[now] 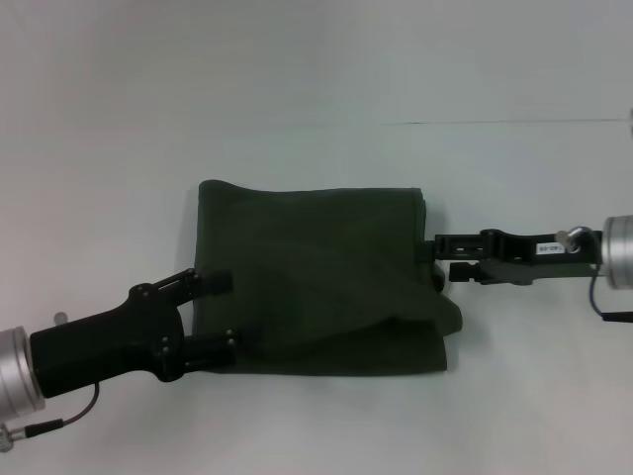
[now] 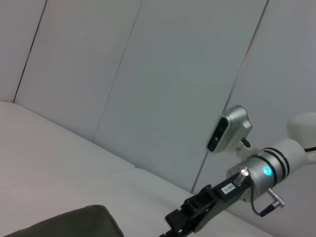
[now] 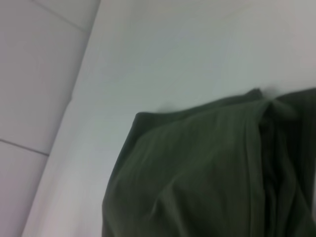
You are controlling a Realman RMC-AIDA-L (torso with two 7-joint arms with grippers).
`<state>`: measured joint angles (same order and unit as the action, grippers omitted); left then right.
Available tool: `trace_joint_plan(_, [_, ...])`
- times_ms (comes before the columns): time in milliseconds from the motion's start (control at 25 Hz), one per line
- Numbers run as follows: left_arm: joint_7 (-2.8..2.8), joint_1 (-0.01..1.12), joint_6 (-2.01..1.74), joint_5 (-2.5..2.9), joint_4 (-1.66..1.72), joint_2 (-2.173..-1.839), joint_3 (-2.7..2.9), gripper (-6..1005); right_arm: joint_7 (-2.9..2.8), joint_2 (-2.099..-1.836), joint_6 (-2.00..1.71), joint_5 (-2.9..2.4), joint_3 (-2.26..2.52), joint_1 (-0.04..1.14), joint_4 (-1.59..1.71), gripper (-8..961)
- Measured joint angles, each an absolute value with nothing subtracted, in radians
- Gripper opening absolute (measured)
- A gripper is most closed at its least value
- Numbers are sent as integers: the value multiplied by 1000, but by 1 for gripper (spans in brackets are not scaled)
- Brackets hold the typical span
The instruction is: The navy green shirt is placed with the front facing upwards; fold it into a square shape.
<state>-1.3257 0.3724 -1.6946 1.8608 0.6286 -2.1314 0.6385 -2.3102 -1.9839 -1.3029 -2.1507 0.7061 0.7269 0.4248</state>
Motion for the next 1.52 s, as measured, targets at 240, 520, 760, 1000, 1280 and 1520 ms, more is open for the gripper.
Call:
trace_joint_plan(240, [-1325, 374, -1690, 1861, 627, -2134, 638, 908, -2282, -2028, -1201, -2151, 712, 742, 425, 924])
trace_joint_plan(520, [-1325, 378, -1668, 1861, 618, -2134, 638, 908, -2266, -2052, -1156, -2148, 713, 755, 414, 924])
trace_joint_plan(760, [-1324, 380, -1665, 1857, 617, -2135, 639, 907, -2261, -2058, -1135, -2148, 712, 760, 398, 915])
trace_joint_plan(1000, [-1324, 383, -1664, 1854, 616, -2135, 638, 907, -2258, -2056, -1142, -2148, 707, 756, 398, 904])
trace_joint_plan(1280, [-1326, 392, -1651, 1853, 612, -2137, 638, 907, -2258, -2048, -1170, -2135, 705, 758, 400, 891])
trace_joint_plan(1520, [-1326, 401, -1643, 1853, 603, -2137, 638, 908, -2261, -2054, -1169, -2137, 710, 771, 395, 880])
